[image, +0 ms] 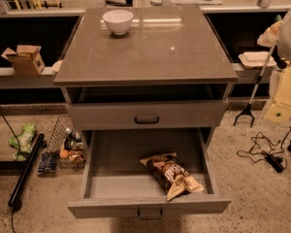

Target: Pick brown chip bag from middle drawer and place on counter

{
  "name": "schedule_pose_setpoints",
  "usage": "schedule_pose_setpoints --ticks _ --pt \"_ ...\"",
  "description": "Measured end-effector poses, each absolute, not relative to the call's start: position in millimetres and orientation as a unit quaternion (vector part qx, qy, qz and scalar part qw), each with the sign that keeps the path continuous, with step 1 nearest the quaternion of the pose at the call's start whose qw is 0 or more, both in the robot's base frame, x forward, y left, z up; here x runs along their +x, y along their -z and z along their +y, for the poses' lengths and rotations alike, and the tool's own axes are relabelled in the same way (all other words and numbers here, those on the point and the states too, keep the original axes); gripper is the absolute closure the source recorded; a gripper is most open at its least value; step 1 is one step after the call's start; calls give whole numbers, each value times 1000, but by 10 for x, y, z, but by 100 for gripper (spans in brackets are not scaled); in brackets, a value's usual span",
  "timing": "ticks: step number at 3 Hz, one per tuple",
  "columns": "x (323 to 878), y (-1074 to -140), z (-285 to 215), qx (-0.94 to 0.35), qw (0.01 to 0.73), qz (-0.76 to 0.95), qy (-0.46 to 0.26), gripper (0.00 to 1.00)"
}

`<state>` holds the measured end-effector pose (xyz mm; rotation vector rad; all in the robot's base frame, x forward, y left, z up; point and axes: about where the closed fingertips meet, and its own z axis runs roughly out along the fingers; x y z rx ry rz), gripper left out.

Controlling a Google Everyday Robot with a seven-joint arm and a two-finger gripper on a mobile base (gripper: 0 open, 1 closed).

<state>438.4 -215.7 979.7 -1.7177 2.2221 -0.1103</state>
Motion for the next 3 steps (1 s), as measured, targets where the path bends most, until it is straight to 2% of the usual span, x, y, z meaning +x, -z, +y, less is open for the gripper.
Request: schedule_pose_setpoints --ticks 2,3 --pt "4328 -9440 -2215 -577 150 803 20 0" --pt "4233 -8695 -2288 -534 142 833 -22 0"
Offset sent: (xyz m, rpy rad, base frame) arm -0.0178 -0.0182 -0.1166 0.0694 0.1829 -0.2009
